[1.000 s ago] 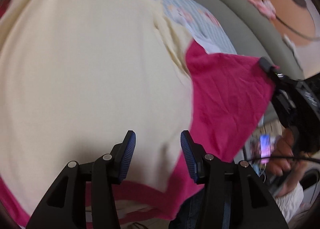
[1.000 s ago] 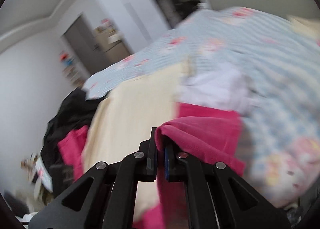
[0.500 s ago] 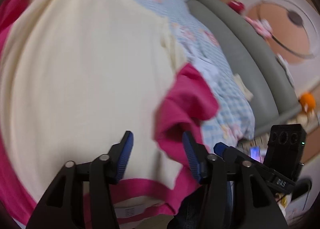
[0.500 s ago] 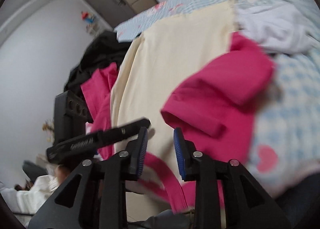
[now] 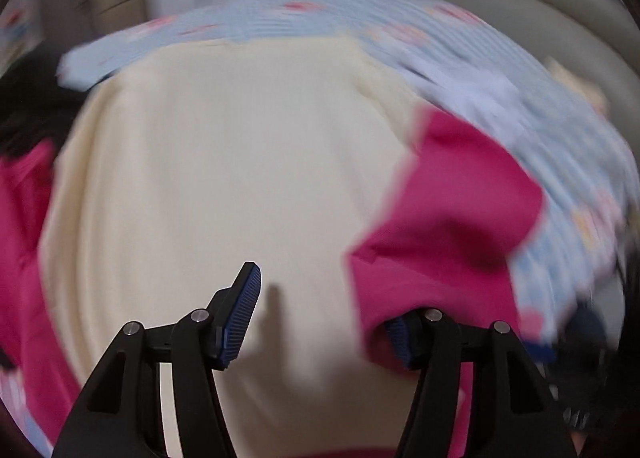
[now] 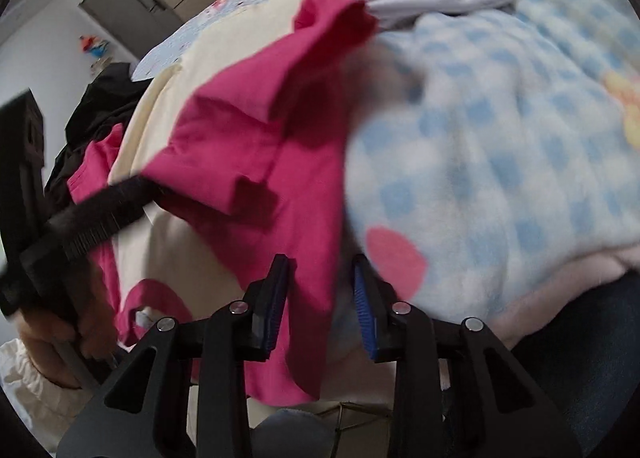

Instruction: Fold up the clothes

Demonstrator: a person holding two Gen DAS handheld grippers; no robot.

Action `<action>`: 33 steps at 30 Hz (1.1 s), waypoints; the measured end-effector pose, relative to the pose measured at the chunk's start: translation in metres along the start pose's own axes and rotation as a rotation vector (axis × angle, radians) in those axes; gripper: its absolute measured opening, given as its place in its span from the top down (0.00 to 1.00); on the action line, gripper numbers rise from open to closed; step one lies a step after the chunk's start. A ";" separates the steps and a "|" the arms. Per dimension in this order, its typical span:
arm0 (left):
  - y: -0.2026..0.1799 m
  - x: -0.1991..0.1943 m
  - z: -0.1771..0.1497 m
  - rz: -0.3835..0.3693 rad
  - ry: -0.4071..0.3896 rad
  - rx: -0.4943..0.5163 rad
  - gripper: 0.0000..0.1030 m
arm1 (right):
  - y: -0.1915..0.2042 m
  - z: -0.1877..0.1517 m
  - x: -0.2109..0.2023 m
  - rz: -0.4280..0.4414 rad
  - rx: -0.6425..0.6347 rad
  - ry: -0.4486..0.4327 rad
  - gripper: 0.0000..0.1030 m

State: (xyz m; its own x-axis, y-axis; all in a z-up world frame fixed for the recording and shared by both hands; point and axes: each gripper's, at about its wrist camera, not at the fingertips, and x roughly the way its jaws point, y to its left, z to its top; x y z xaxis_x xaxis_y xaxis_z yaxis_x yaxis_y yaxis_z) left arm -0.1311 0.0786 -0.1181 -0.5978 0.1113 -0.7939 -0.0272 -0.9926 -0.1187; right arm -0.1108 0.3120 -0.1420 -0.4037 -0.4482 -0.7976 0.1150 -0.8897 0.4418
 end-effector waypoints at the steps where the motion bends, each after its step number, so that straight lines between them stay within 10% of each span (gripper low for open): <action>1: 0.014 0.003 0.003 0.003 0.011 -0.049 0.42 | -0.002 0.000 -0.001 -0.001 0.002 -0.001 0.70; 6: 0.028 0.000 0.018 -0.024 -0.003 0.022 0.40 | 0.003 0.002 -0.001 -0.037 -0.042 0.017 0.72; 13: 0.070 0.004 0.012 -0.209 0.021 -0.234 0.40 | -0.007 0.000 -0.003 -0.029 -0.014 0.023 0.72; 17: 0.106 0.012 0.000 -0.435 0.057 -0.417 0.40 | -0.012 -0.003 -0.002 -0.034 -0.016 0.025 0.71; 20: 0.113 0.006 0.000 -0.414 0.039 -0.377 0.40 | -0.019 -0.002 0.000 -0.023 0.020 0.030 0.71; 23: 0.139 0.011 -0.006 -0.524 0.067 -0.542 0.40 | -0.015 0.000 -0.002 -0.054 -0.018 0.036 0.71; 33: 0.063 -0.037 0.007 -0.213 -0.040 -0.018 0.39 | 0.001 0.035 -0.035 0.025 -0.046 -0.009 0.71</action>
State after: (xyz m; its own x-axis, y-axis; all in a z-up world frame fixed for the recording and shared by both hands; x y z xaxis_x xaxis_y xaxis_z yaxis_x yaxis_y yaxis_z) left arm -0.1161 0.0115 -0.0922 -0.6112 0.3156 -0.7258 -0.1419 -0.9459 -0.2918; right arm -0.1281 0.3295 -0.0993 -0.4085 -0.4700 -0.7824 0.1668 -0.8812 0.4422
